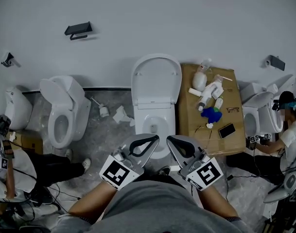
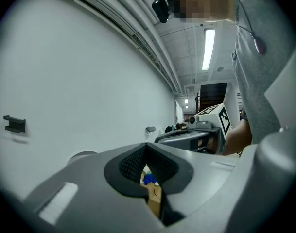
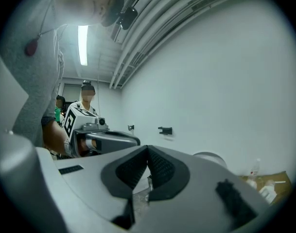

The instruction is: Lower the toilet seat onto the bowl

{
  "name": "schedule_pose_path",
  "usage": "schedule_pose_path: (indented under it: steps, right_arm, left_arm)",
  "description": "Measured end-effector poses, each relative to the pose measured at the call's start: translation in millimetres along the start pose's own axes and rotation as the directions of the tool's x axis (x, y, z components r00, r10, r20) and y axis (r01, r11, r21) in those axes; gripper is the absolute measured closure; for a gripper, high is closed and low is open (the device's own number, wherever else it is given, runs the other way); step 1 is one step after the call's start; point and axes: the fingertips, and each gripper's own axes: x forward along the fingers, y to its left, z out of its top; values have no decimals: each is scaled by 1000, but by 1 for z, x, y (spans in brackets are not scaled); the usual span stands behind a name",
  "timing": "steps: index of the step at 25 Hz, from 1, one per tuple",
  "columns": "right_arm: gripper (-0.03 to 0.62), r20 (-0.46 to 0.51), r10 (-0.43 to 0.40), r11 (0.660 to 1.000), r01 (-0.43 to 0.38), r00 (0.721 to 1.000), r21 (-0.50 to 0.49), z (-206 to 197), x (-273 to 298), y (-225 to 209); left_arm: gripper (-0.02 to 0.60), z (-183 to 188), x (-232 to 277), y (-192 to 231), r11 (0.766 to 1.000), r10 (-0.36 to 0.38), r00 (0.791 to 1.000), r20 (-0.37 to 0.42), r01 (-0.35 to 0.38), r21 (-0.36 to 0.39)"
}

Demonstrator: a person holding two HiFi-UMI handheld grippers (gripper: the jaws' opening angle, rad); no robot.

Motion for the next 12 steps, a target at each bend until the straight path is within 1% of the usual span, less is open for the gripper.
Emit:
schedule_pose_path:
  steps: [12]
  right_arm:
    - [579, -12, -7, 1000, 7, 1000, -5, -3, -8, 5]
  left_arm:
    - [572, -5, -4, -5, 1000, 2, 1000, -20, -1, 21]
